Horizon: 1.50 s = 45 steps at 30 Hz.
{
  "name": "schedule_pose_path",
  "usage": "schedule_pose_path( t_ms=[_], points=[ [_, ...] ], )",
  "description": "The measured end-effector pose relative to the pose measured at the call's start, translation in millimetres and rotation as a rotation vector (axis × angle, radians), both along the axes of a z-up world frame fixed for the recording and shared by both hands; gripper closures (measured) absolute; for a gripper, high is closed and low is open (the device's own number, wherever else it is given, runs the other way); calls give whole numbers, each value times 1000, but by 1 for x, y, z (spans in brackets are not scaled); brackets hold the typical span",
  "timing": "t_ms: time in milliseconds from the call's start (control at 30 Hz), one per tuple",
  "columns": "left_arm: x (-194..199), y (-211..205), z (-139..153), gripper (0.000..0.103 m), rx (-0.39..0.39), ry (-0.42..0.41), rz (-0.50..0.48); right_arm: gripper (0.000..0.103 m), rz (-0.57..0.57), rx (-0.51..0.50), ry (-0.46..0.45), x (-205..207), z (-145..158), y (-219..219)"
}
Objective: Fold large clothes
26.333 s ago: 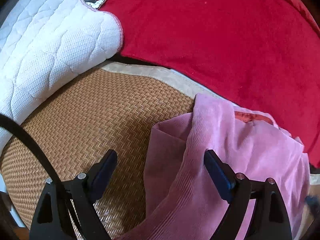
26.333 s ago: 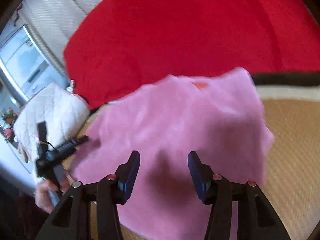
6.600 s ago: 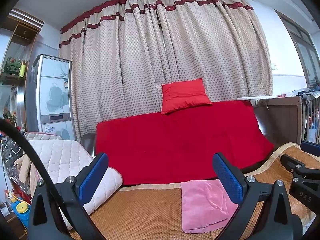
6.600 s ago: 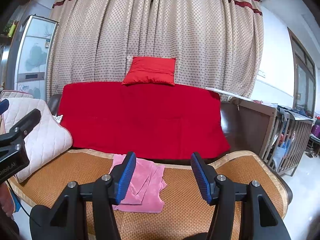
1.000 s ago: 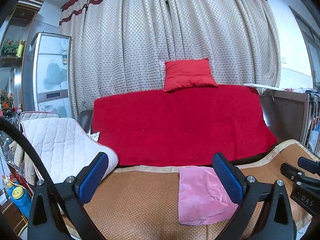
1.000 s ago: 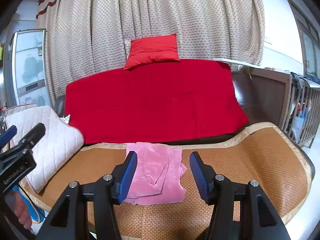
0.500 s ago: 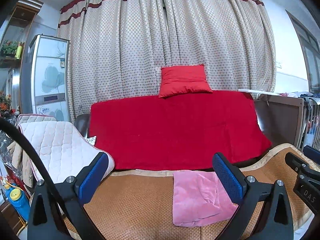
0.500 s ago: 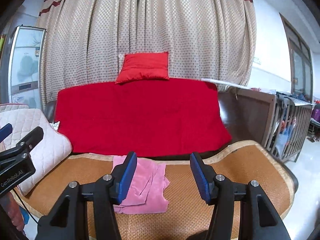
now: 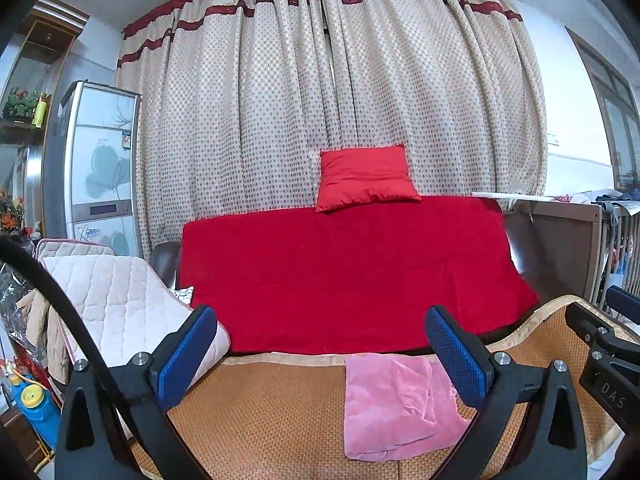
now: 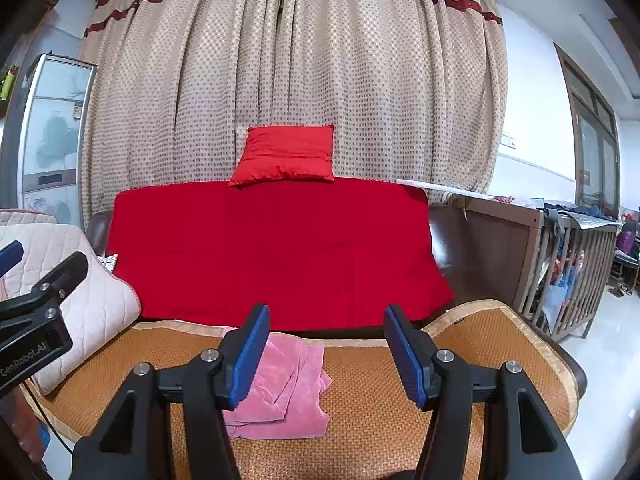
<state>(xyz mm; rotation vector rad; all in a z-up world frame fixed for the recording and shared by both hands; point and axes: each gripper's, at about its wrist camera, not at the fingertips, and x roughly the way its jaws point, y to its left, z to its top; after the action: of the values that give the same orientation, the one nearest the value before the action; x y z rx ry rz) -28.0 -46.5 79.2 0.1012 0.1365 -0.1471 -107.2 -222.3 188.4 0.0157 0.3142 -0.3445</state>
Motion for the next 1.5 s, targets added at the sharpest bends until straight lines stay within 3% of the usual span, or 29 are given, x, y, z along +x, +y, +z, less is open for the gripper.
schedule_pose_path(
  t_ms=[1500],
  points=[
    [-16,6,6,0,-23,-17,-17,38,-9,-47,-28,-11,11,13]
  ],
)
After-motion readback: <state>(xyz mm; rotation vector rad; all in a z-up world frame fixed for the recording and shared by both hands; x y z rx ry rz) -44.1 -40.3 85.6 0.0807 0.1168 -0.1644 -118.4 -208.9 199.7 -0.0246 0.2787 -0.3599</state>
